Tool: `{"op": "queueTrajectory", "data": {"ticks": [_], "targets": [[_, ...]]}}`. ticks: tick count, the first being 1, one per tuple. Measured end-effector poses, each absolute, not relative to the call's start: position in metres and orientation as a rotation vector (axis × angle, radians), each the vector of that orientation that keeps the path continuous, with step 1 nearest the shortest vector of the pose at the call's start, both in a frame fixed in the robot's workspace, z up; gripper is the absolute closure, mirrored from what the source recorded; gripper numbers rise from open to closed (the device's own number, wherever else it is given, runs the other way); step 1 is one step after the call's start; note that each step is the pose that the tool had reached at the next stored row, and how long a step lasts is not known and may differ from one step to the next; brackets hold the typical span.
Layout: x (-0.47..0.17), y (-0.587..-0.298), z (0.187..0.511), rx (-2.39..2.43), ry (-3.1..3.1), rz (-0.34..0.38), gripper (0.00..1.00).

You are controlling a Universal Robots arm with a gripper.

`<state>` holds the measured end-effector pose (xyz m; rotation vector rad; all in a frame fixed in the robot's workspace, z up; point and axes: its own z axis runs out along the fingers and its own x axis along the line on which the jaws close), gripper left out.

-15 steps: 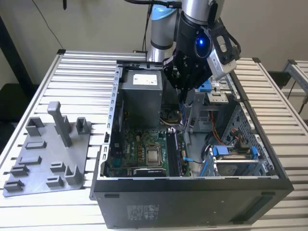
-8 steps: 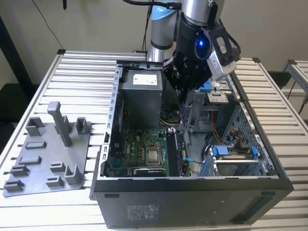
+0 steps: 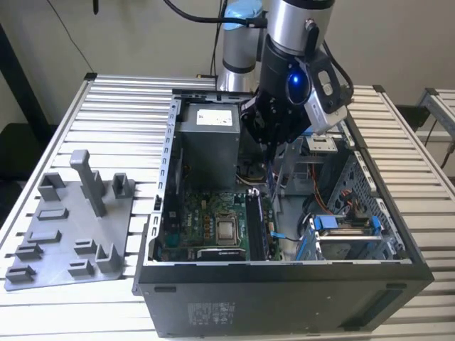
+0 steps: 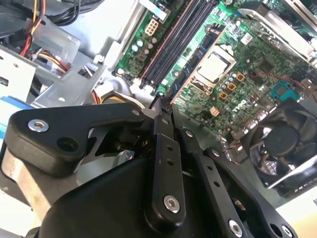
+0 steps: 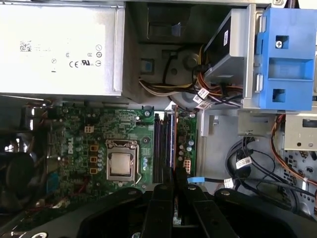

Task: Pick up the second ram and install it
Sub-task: 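Insert the second ram into the second slot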

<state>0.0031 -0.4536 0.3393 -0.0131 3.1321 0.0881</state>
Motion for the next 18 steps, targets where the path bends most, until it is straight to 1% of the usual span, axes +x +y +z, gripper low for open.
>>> {"op": "queueTrajectory", "data": {"ticks": [18], "targets": [[-0.006, -0.455, 0.312, -0.015, 3.094, 0.085, 0.86]]}}
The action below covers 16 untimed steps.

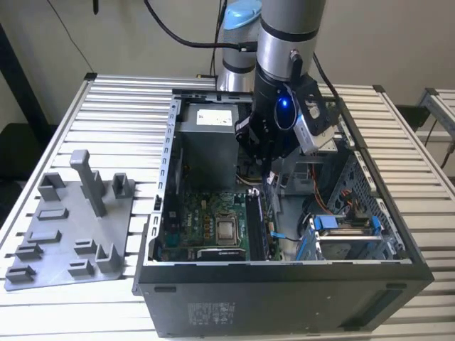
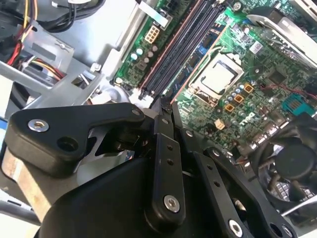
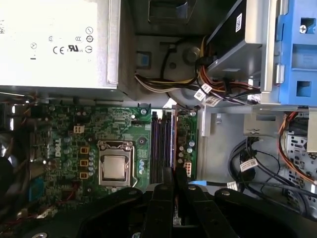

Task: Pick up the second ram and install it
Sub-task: 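Insert the second ram into the second slot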

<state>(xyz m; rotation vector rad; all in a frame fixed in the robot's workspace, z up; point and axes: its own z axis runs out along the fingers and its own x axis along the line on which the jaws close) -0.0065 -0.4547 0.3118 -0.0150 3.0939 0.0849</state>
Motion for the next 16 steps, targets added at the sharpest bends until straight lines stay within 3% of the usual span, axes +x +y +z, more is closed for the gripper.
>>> {"op": "queueTrajectory", "data": {"ticks": [16], "targets": [[-0.012, -0.459, 0.283, 0.015, 3.093, 0.084, 0.86]]}}
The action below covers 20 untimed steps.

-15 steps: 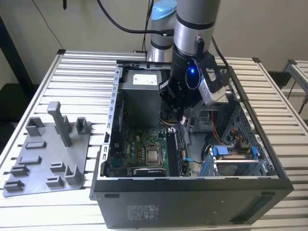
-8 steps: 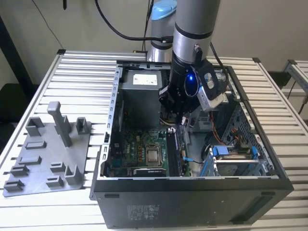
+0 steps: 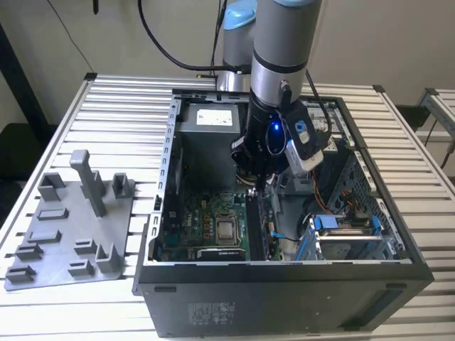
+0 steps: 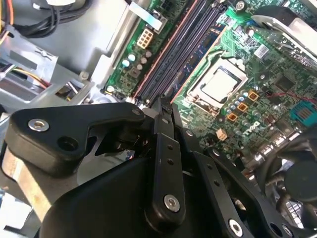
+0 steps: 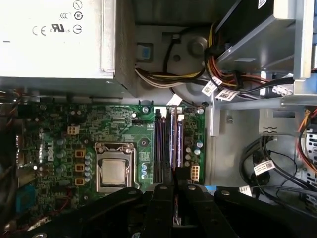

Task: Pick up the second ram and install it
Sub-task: 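Insert the second ram into the second slot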

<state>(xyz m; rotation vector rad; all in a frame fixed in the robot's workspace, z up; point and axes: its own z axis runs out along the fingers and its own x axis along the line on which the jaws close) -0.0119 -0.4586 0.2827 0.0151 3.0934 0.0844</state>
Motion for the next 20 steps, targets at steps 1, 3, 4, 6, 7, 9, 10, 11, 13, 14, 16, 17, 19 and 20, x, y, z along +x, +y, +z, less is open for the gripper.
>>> {"op": "queueTrajectory", "data": {"ticks": [1, 3, 4, 6, 7, 9, 10, 11, 13, 14, 16, 17, 19, 20], "targets": [[-0.012, -0.459, 0.281, 0.021, 3.093, 0.084, 0.86], [-0.012, -0.46, 0.277, 0.04, 3.093, 0.084, 0.86], [-0.012, -0.46, 0.275, 0.051, 3.092, 0.083, 0.86], [-0.013, -0.46, 0.272, 0.074, 3.092, 0.083, 0.86], [-0.013, -0.46, 0.27, 0.083, 3.091, 0.083, 0.86], [-0.014, -0.462, 0.267, 0.089, 3.091, 0.082, 0.86], [-0.014, -0.463, 0.265, 0.089, 3.092, 0.082, 0.86], [-0.014, -0.465, 0.264, 0.089, 3.092, 0.082, 0.86], [-0.014, -0.468, 0.262, 0.09, 3.096, 0.082, 0.86], [-0.014, -0.47, 0.26, 0.09, 3.097, 0.082, 0.86], [-0.014, -0.471, 0.257, 0.09, 3.098, 0.083, 0.86], [-0.014, -0.471, 0.255, 0.09, 3.098, 0.083, 0.86], [-0.014, -0.471, 0.252, 0.09, 3.098, 0.082, 0.86], [-0.014, -0.471, 0.25, 0.09, 3.098, 0.082, 0.86]]}}
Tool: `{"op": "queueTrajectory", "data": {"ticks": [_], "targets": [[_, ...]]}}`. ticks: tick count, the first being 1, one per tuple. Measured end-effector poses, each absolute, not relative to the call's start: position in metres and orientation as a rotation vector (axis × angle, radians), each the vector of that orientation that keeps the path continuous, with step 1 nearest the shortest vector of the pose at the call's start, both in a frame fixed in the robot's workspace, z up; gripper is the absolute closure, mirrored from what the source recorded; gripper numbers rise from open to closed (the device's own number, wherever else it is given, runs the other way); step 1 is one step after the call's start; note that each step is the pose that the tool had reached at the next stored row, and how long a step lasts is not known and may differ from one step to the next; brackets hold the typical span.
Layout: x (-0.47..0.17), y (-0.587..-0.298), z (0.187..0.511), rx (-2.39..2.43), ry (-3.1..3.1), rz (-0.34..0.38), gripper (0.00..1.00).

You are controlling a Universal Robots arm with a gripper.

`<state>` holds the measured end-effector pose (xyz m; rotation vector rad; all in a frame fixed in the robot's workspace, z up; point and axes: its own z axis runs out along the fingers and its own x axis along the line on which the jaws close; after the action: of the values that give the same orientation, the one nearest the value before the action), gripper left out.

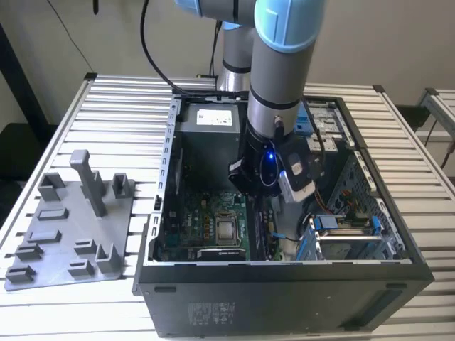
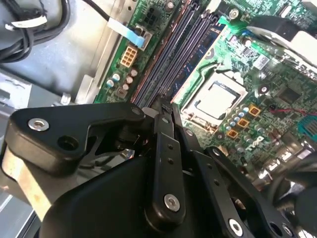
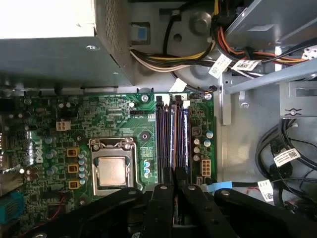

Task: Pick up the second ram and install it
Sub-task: 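Insert the second ram into the second slot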

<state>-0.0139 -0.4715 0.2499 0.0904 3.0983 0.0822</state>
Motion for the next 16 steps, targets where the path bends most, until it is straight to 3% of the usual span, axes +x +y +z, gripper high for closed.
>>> {"op": "queueTrajectory", "data": {"ticks": [16], "targets": [[-0.017, -0.472, 0.233, 0.091, 3.099, 0.082, 0.86]]}}
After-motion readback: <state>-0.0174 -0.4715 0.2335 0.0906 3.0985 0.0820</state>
